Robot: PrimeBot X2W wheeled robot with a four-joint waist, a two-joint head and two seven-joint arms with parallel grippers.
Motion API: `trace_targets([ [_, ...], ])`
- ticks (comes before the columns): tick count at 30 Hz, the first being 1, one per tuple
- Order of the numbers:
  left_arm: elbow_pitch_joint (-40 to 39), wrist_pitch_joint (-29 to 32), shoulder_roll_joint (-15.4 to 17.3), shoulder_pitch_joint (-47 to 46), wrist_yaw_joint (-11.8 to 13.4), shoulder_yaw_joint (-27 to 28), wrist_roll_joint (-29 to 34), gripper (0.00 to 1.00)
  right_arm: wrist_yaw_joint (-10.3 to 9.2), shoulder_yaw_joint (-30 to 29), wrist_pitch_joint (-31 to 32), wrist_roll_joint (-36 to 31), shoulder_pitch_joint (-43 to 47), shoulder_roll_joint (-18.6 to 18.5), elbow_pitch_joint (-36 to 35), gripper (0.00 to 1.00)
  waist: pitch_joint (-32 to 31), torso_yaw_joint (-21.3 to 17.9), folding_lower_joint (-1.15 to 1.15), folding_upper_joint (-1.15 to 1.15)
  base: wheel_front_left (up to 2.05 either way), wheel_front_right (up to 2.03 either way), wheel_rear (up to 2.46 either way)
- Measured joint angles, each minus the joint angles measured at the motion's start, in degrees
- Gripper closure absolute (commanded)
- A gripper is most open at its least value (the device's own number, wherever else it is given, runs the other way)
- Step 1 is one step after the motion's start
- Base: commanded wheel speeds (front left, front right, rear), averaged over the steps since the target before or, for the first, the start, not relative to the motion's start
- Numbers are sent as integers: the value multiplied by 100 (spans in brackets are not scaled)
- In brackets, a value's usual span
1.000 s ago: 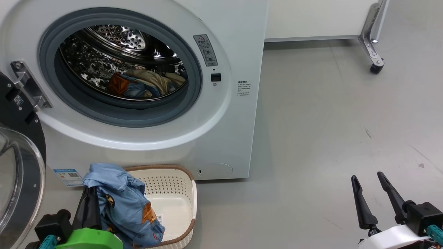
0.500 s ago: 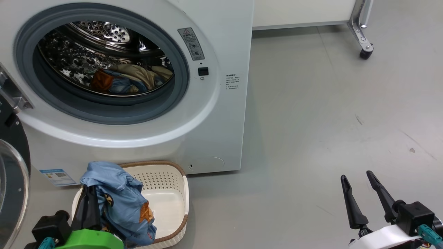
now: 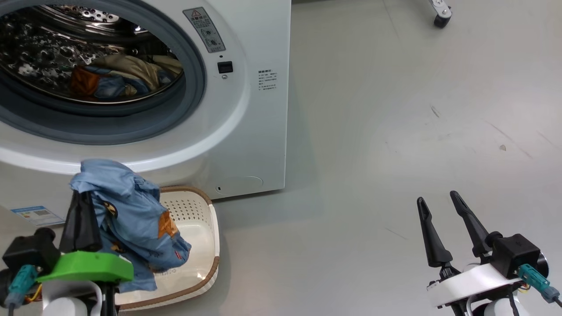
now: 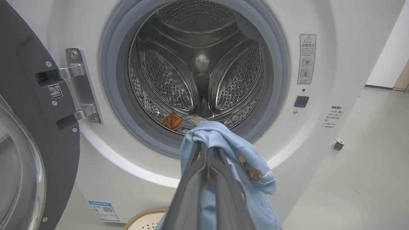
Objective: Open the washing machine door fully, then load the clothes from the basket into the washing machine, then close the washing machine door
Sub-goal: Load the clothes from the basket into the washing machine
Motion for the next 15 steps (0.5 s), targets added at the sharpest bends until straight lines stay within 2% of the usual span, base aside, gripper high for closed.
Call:
trace_targets([
  [5, -30, 143, 118, -416, 52, 130, -1, 100, 0, 130, 0, 0, -256, 57, -33, 0, 271, -166, 0, 0, 0, 0, 0],
  [15, -3, 534, 706, -1446, 250, 615, 10, 100, 0, 310, 0, 27, -630, 211, -66, 0, 871, -589, 0, 0, 0, 0, 0],
])
